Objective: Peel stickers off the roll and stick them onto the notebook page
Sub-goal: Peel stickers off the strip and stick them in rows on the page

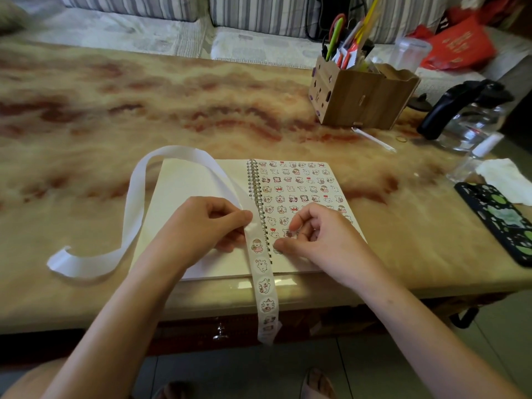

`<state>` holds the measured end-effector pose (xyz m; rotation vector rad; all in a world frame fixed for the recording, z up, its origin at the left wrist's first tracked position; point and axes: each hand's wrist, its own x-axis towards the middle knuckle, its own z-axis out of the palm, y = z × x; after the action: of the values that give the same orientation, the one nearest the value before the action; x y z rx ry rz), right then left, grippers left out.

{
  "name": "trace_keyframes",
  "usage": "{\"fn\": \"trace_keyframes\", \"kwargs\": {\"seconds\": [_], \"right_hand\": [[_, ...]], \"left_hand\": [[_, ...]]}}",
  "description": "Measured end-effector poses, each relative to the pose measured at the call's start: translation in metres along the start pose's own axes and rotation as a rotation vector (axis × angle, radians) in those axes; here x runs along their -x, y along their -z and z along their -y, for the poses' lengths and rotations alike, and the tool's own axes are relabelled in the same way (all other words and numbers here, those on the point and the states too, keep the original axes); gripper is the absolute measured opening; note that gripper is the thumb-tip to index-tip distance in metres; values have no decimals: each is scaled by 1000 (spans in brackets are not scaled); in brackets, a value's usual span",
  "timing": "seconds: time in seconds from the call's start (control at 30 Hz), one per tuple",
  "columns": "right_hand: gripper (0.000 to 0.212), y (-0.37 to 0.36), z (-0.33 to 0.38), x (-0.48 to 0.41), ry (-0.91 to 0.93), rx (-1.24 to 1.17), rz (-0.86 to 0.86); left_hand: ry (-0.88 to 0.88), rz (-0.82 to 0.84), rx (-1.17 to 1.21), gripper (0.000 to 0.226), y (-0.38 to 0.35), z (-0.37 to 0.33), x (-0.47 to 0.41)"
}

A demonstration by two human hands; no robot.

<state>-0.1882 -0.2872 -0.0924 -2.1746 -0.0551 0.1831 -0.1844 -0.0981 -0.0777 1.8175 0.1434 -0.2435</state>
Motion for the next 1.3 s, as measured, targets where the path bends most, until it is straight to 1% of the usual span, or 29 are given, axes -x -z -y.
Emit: {"fn": "trace_keyframes", "kwargs": {"seconds": [0.1,0.23,0.3,0.37,0.5,0.6,0.67,0.83,0.97,1.07,1.3], "right_hand": [[19,0,1,0,26,76,-1],[12,2,1,0,24,83,3],[9,3,2,1,31,11,-18],[7,3,7,5,62,-116,-9],[13,0,18,12,178,-294,36],[17,-2,19,12,198,-379,31],[20,-2,19,12,211,-383,18],[15,-2,19,11,227,-421,8],[12,-1,19,11,248,-420,-30],[10,-1,19,11,245,-412,-49],[10,0,19,13,260,-374,-74]], "left_hand": [[-3,-1,-2,16,0,0,0],[-17,-6,6,17,1,-1,2],[-43,-8,30,17,0,-2,3],[-75,-13,60,16,-1,-4,4],[-121,-33,82,17,-3,-6,4],[-139,-38,96,16,-3,-5,4],[-145,-37,112,16,-4,-5,4],[-132,-22,145,21,-5,-7,7],[-78,69,146,30,-8,-11,10],[-80,92,169,33,-8,-13,11],[-121,118,91,14,-6,-8,10]]}}
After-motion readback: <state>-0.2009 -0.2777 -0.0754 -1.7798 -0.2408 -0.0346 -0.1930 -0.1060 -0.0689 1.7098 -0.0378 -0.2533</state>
